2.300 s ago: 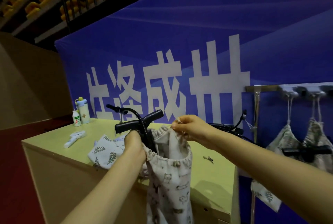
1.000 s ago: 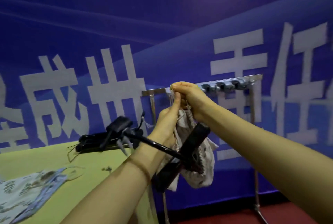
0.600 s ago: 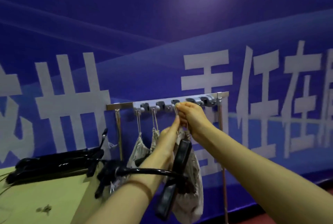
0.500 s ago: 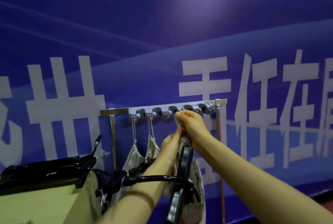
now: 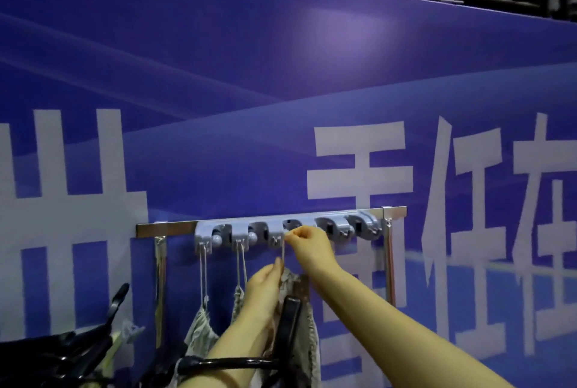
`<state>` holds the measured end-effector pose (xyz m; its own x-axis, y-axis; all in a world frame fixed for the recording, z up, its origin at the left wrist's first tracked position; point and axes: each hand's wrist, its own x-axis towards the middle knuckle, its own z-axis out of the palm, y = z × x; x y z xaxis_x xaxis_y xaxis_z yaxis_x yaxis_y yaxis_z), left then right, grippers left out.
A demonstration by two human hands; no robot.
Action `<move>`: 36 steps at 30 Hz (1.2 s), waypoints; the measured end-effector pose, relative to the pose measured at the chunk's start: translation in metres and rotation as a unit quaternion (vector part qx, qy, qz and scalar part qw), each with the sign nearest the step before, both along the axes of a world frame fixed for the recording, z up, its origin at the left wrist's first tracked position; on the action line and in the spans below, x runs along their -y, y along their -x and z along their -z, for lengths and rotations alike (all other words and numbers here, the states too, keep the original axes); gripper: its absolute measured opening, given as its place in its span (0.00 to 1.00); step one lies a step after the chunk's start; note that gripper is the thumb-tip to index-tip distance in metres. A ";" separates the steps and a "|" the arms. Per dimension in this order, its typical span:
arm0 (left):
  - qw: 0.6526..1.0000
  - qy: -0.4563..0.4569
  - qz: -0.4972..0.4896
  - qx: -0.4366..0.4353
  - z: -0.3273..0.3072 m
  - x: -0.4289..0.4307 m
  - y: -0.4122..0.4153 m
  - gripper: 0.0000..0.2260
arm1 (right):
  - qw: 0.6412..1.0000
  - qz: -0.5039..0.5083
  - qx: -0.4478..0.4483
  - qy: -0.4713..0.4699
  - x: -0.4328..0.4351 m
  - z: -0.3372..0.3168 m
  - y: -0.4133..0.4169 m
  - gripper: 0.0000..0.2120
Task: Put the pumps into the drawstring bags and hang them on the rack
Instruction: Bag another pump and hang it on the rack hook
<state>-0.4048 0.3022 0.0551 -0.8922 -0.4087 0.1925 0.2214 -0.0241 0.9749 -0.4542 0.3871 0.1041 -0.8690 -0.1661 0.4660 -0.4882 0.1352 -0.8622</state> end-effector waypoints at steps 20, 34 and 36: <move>0.999 -0.008 -0.025 0.039 0.044 0.046 0.098 0.16 | 0.989 0.106 -0.093 -0.044 0.046 0.061 0.078 0.10; 0.979 0.184 -0.029 0.087 0.077 0.092 0.023 0.12 | 0.991 0.119 -0.048 -0.027 0.055 0.091 0.054 0.14; 0.957 0.262 -0.100 0.081 0.079 0.106 0.007 0.11 | 0.991 0.122 -0.045 -0.027 0.057 0.092 0.052 0.13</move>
